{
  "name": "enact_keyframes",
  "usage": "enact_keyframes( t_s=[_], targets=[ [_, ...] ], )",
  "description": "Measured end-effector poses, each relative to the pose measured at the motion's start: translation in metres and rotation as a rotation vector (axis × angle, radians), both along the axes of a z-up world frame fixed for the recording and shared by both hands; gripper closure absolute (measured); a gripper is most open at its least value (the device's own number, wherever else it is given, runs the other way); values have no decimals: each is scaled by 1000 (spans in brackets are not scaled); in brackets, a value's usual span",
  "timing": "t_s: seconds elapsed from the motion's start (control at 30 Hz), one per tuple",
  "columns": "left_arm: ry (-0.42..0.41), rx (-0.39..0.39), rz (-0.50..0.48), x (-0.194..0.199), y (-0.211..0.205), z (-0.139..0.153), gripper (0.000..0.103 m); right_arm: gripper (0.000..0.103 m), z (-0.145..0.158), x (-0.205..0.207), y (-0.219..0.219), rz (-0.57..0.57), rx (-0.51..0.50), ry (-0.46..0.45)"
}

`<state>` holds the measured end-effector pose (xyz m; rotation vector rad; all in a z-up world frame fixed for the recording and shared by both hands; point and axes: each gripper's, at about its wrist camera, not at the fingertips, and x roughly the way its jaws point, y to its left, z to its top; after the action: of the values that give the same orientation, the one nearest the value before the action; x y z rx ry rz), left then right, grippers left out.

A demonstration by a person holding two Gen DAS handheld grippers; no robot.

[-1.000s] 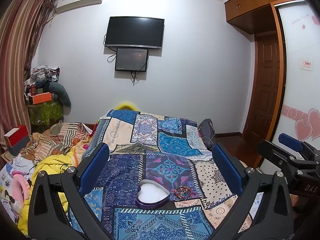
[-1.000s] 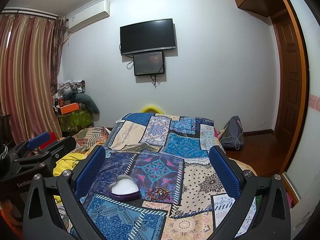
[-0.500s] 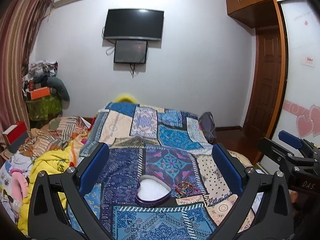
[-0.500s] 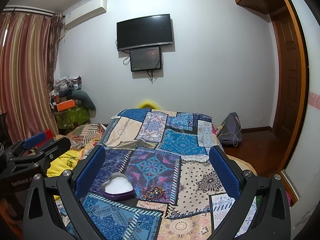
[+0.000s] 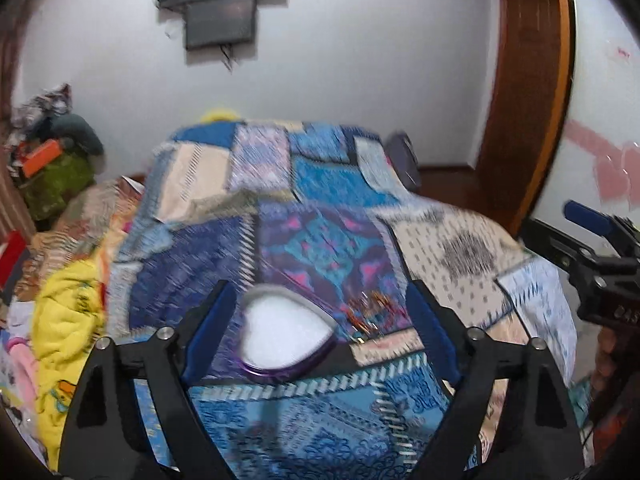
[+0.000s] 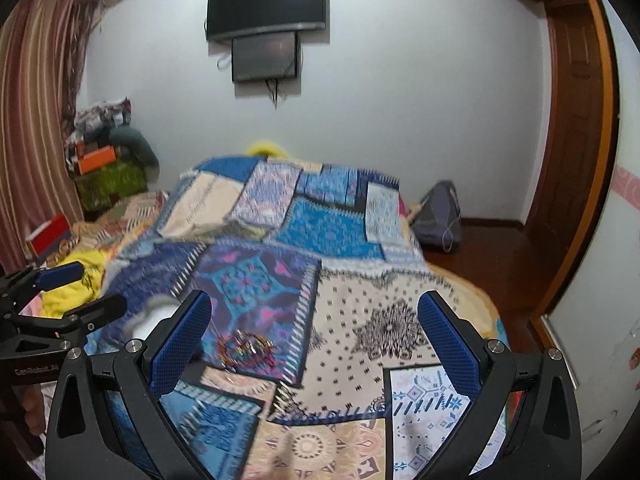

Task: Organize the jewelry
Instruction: 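Lower the left gripper onto the red-gold bracelet beside the heart box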

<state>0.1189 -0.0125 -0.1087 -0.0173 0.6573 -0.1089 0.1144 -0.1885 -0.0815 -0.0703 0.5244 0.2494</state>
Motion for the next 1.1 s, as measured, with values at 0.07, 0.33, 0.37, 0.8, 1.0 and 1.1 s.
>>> enact_keyframes(
  t_s=[0.07, 0.33, 0.37, 0.8, 1.0, 1.1],
  targets=[
    [51, -24, -47, 10, -6, -14, 27, 9, -11, 9, -4, 20, 1, 50],
    [219, -60, -172, 45, -30, -60, 63, 47, -52, 36, -10, 112, 47, 240],
    [234, -69, -184, 47, -31, -63, 67, 49, -55, 37, -10, 124, 51, 250],
    [282, -48, -178, 96, -38, -88, 82, 64, -87, 65, 3, 256, 75, 367],
    [289, -13, -187, 113, -39, -93, 84, 65, -99, 79, 5, 282, 88, 411],
    [299, -6, -185, 119, -40, -98, 86, 68, -103, 84, 7, 292, 87, 428]
  ],
)
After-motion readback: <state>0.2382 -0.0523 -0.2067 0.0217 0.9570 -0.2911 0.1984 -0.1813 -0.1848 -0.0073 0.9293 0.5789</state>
